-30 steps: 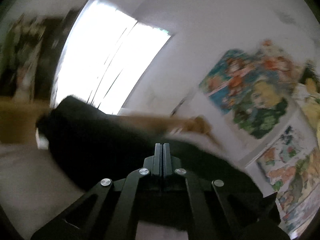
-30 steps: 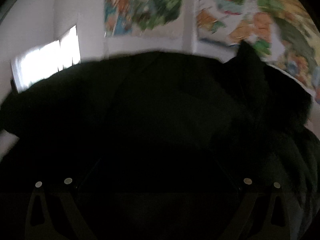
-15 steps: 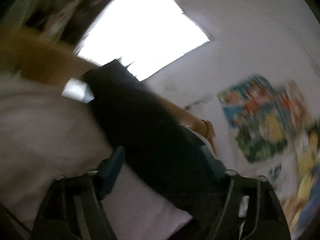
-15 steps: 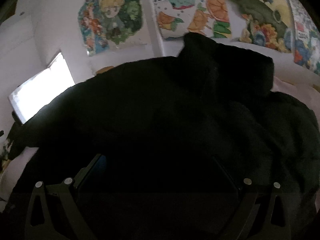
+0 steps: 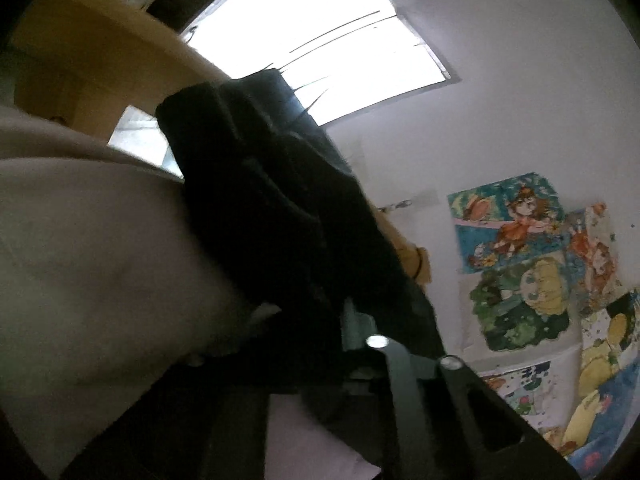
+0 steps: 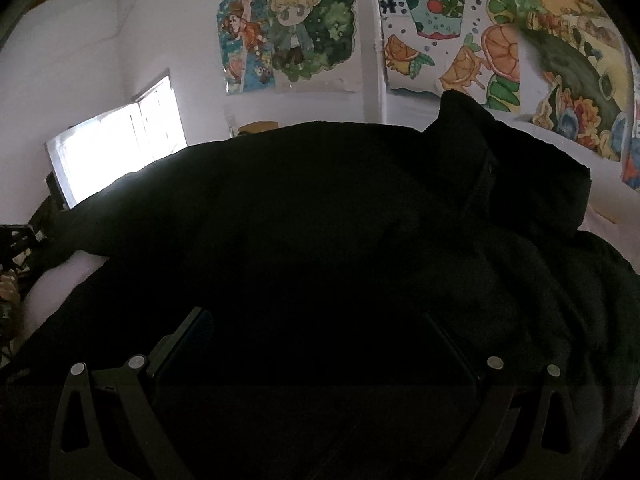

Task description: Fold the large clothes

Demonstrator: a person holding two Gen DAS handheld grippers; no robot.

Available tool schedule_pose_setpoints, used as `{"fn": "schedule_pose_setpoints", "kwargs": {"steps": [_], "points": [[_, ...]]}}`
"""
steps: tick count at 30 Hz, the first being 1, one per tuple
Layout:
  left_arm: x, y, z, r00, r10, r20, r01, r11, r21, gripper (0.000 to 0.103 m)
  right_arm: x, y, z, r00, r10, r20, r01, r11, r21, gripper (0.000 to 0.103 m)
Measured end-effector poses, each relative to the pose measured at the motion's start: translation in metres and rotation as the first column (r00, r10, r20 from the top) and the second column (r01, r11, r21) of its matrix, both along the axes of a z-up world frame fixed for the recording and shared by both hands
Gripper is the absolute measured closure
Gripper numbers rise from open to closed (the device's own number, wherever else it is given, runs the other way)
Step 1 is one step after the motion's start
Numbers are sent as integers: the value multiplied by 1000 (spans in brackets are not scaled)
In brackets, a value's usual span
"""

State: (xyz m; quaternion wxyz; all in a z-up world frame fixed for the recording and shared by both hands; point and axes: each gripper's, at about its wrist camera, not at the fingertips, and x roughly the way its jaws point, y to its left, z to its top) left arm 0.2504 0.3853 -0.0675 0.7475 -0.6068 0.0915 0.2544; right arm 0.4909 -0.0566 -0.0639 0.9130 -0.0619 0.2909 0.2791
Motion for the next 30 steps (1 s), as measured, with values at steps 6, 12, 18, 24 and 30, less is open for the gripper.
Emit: {"fn": "schedule_pose_setpoints", "kwargs": {"steps": [6, 12, 18, 24, 30], "points": [[-2, -26, 64, 999, -28, 37, 15, 951, 308, 101, -16, -13, 16, 1000, 0, 23, 0, 1000, -10, 0], [25, -96, 156, 974, -227, 5, 171, 749, 640, 101, -32, -47, 42, 995, -68, 72, 68, 998, -1, 0], [67, -196, 219, 889, -430, -160, 369, 464, 805, 101, -41, -97, 57, 982, -181, 52, 178, 982, 55, 0], [109, -295, 230, 809, -505, -301, 465, 236, 854, 101, -66, -155, 75, 964, -262, 43, 258, 963, 83, 0], [153, -402, 195, 631, -574, -522, 609, -49, 792, 101, -92, -212, 87, 938, -341, 61, 335, 938, 90, 0]]}}
